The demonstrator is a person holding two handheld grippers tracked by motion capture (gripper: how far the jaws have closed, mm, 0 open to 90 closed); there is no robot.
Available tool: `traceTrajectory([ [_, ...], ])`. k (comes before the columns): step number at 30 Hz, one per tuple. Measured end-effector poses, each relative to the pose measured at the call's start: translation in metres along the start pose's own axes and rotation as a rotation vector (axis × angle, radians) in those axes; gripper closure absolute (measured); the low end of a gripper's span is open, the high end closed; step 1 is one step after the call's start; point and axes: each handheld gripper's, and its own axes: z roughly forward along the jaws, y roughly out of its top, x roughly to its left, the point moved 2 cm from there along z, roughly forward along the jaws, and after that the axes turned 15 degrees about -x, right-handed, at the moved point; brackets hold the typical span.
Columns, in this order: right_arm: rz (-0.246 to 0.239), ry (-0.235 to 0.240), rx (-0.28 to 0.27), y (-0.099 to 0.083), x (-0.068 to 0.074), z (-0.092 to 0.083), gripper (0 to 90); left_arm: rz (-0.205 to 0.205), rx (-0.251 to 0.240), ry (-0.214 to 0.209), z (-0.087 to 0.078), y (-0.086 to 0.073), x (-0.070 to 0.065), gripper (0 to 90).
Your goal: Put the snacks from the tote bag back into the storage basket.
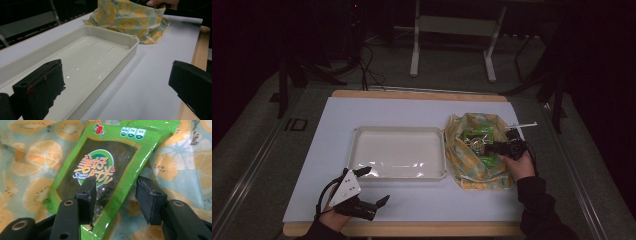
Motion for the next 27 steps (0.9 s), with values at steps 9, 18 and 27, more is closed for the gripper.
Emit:
traceTrajectory([
  [9, 0.025, -0.015, 0.046, 0.002, -0.002, 0.0, 61.3, -0.003, -0.002, -0.001, 0.0, 0.0, 0.0, 0.4],
  [18, 0.072, -0.032, 0.09, 0.004, 0.001, 0.004, 60.2, -0.001, -0.001, 0.0, 0.0, 0.0, 0.0, 0.4],
  [27, 0.116, -0.037, 0.124, 0.001, 0.003, 0.013, 62.5, -0.001, 0.001, 0.002, 0.0, 0.0, 0.0, 0.4],
])
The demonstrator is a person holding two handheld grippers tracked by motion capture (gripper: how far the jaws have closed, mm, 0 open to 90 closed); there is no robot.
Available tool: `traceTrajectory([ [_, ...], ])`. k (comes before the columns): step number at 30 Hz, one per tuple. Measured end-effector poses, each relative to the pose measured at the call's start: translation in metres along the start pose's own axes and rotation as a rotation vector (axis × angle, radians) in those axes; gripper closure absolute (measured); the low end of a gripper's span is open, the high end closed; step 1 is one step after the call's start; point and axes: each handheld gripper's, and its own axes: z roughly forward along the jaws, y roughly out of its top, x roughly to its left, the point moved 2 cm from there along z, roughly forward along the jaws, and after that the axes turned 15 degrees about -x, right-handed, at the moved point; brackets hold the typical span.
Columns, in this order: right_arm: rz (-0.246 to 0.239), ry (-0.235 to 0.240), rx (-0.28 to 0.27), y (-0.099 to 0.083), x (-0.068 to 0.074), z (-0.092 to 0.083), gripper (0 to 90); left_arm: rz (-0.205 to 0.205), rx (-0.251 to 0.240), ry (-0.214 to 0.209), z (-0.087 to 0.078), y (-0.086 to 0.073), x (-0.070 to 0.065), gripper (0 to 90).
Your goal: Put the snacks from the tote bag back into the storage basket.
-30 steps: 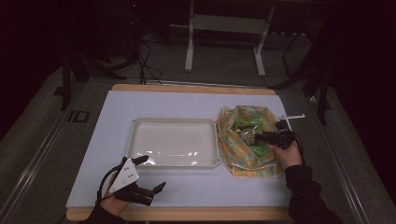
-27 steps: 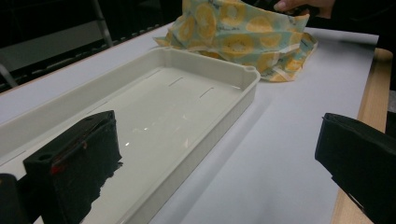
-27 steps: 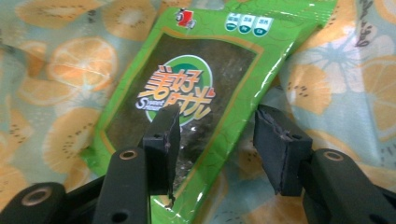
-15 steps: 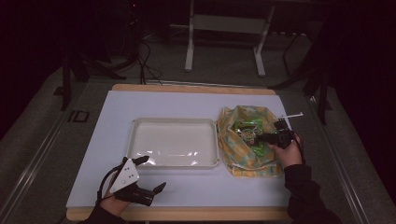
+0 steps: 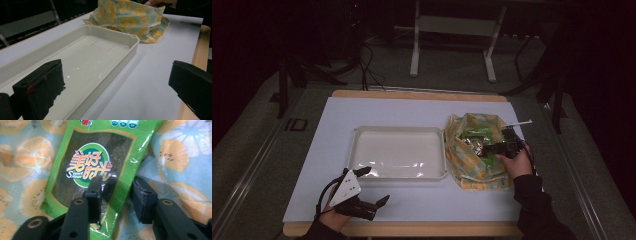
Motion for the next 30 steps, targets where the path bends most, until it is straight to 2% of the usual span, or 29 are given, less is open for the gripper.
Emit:
traceTrajectory([
  [4, -0.017, 0.0, 0.036, -0.002, 0.004, 0.005, 65.9, 0.002, 0.002, -0.002, 0.0, 0.0, 0.0, 0.4],
  [7, 0.0, 0.011, 0.053, -0.002, 0.004, 0.008, 71.5, 0.002, 0.002, -0.002, 0.0, 0.0, 0.0, 0.4],
  [9, 0.028, 0.01, 0.052, -0.003, 0.003, 0.007, 77.0, 0.002, 0.002, -0.003, 0.0, 0.0, 0.0, 0.4],
  [12, 0.038, 0.011, 0.049, -0.003, 0.002, 0.007, 82.2, 0.003, 0.003, -0.004, 0.0, 0.0, 0.0, 0.4],
  [16, 0.009, -0.004, 0.053, -0.003, 0.007, 0.006, 86.2, 0.002, 0.001, -0.003, 0.0, 0.0, -0.001, 0.4],
  [21, 0.019, -0.008, 0.024, -0.003, 0.007, 0.005, 87.9, 0.005, 0.0, -0.001, 0.0, 0.0, 0.0, 0.4],
  [23, 0.009, -0.008, 0.03, -0.002, 0.008, 0.004, 88.5, 0.006, 0.0, 0.0, 0.0, 0.0, 0.0, 0.4],
  [28, 0.002, -0.013, -0.006, 0.001, 0.012, -0.002, 88.7, 0.005, -0.001, -0.001, 0.0, 0.0, 0.0, 0.4],
  [30, 0.022, -0.015, -0.022, 0.002, 0.01, -0.004, 88.7, 0.003, -0.004, 0.0, 0.0, 0.0, 0.0, 0.4],
])
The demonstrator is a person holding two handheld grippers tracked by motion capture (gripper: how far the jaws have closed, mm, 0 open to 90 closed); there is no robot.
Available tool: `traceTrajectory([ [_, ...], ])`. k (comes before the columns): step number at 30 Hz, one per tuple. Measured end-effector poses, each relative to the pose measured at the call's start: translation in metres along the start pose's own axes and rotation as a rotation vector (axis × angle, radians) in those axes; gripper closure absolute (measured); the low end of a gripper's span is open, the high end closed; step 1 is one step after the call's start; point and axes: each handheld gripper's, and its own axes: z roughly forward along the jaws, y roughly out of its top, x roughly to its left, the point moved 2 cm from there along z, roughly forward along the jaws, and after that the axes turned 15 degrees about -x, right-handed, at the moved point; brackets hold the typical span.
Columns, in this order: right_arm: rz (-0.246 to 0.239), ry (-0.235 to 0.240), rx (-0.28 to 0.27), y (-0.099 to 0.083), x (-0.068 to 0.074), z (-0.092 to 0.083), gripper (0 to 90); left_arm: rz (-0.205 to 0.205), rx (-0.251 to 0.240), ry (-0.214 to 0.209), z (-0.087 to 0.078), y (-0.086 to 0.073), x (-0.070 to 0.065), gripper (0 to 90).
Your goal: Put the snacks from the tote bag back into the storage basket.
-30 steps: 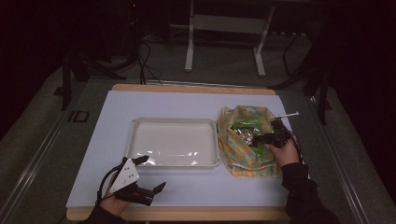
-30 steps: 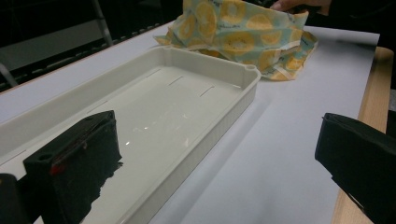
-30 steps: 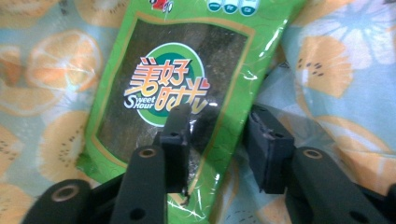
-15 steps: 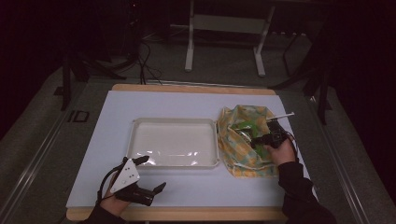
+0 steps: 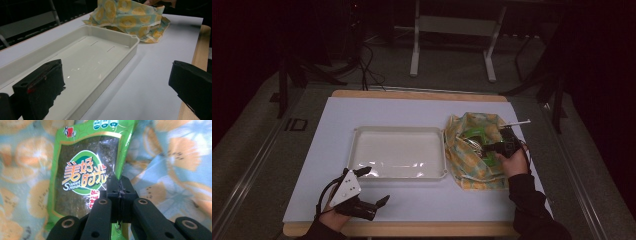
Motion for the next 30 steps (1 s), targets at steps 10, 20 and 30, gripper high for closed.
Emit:
traceTrajectory([
  [10, -0.006, -0.007, -0.04, 0.007, 0.003, -0.017, 89.0, 0.003, 0.002, -0.001, 0.0, 0.0, 0.0, 0.4],
  [20, 0.03, -0.017, -0.113, 0.012, -0.004, -0.036, 89.0, 0.003, 0.003, -0.001, 0.0, 0.0, 0.0, 0.4],
  [30, 0.052, -0.02, -0.171, 0.022, -0.007, -0.056, 89.0, 0.003, 0.004, -0.002, 0.001, 0.0, 0.0, 0.4],
])
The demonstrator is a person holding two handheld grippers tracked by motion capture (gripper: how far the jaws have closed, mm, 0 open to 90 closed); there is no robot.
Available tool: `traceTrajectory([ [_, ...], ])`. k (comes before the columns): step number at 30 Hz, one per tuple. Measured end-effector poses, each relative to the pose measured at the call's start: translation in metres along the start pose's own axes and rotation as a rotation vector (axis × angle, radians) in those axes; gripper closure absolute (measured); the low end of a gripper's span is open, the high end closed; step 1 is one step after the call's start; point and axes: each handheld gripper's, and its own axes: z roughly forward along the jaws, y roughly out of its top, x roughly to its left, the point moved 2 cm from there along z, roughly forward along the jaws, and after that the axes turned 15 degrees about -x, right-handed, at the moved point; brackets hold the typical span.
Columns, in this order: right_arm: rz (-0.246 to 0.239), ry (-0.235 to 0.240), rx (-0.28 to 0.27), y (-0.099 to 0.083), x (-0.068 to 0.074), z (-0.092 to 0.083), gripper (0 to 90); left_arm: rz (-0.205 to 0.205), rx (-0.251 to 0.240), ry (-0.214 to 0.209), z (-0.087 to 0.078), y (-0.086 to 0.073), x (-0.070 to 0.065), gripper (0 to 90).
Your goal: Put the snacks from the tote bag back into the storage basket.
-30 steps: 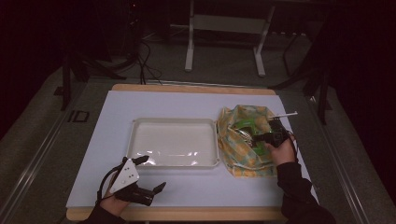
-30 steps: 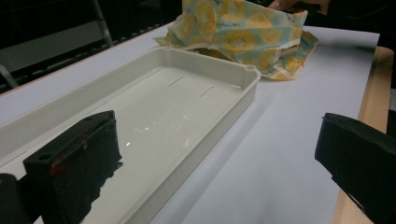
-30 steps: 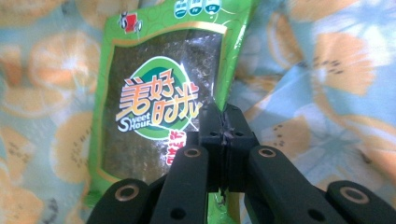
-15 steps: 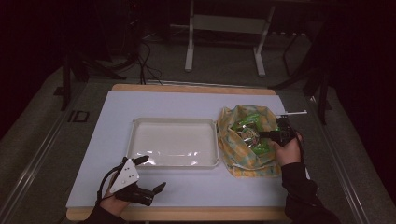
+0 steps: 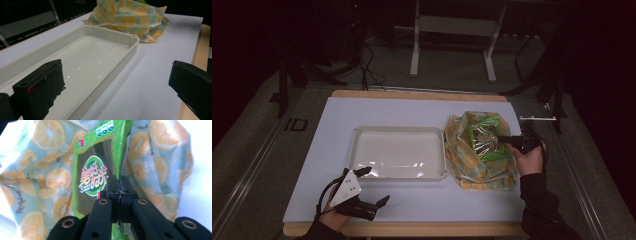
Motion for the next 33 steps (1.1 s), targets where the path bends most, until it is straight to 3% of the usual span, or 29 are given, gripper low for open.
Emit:
traceTrajectory([
  [33, 0.058, 0.013, -0.082, 0.015, -0.015, -0.052, 89.0, 0.001, 0.002, 0.002, 0.001, 0.0, 0.0, 0.4],
])
